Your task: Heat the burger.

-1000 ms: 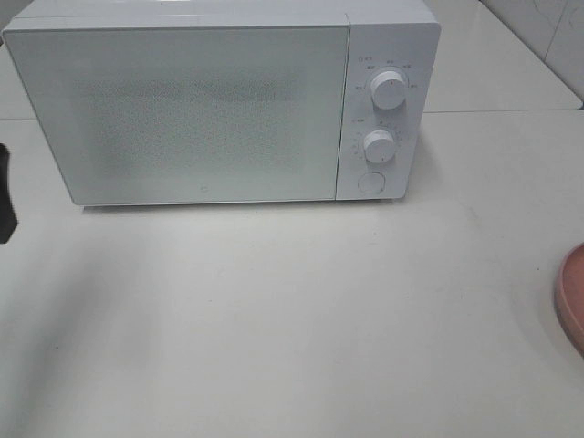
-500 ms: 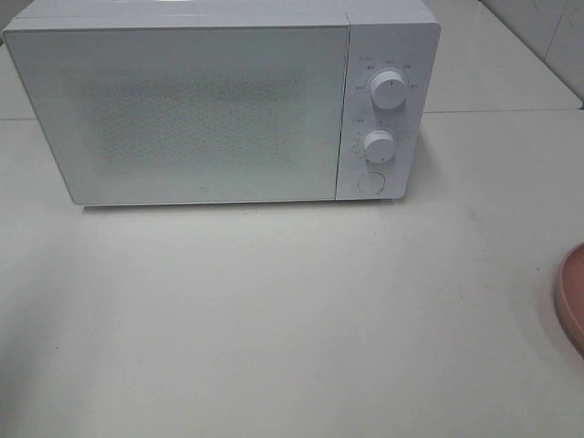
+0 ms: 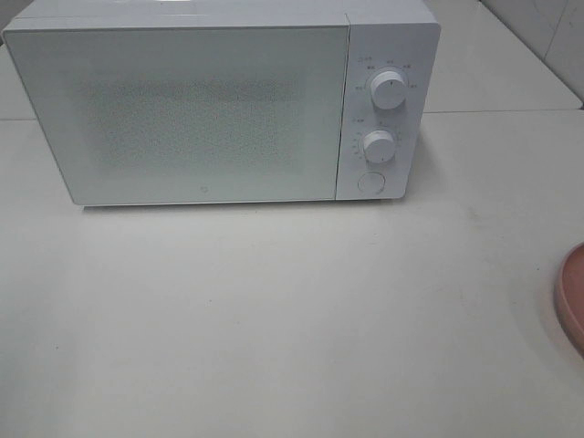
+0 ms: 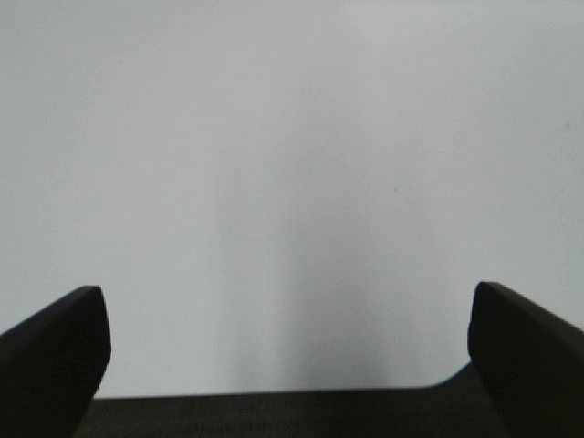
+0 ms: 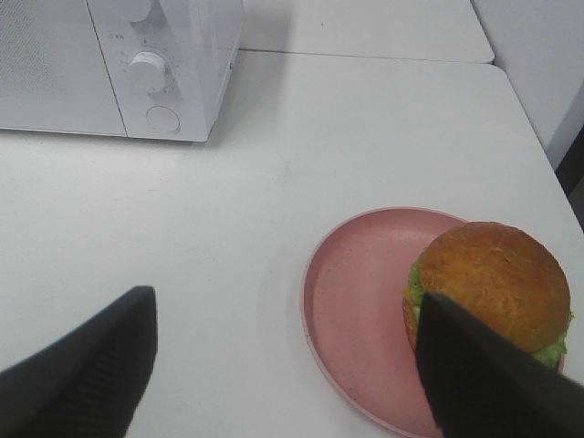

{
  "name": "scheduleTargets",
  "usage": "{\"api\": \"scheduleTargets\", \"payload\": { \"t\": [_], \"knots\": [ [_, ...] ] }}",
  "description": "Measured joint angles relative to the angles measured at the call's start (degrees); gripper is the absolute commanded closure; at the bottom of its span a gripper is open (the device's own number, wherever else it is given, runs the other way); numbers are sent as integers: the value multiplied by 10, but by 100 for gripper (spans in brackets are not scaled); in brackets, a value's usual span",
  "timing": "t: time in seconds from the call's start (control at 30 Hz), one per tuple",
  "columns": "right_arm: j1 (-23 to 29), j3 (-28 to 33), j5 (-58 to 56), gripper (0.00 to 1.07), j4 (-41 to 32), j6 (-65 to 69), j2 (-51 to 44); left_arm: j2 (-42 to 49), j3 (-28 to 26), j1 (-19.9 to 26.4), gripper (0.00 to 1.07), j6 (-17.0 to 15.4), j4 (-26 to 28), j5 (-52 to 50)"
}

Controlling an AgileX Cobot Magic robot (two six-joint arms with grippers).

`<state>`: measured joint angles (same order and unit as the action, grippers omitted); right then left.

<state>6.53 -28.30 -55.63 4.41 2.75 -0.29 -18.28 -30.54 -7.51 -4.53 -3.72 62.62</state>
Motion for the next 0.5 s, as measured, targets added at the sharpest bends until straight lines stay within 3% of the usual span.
{"api": "scheduleTargets", "payload": {
  "t": [0.33,0.5],
  "knots": [
    [0,0,1,32,0,0,0,166,10,0,6,0,19,-5],
    [0,0,1,32,0,0,0,185,10,18,6,0,23,-5]
  ]
}}
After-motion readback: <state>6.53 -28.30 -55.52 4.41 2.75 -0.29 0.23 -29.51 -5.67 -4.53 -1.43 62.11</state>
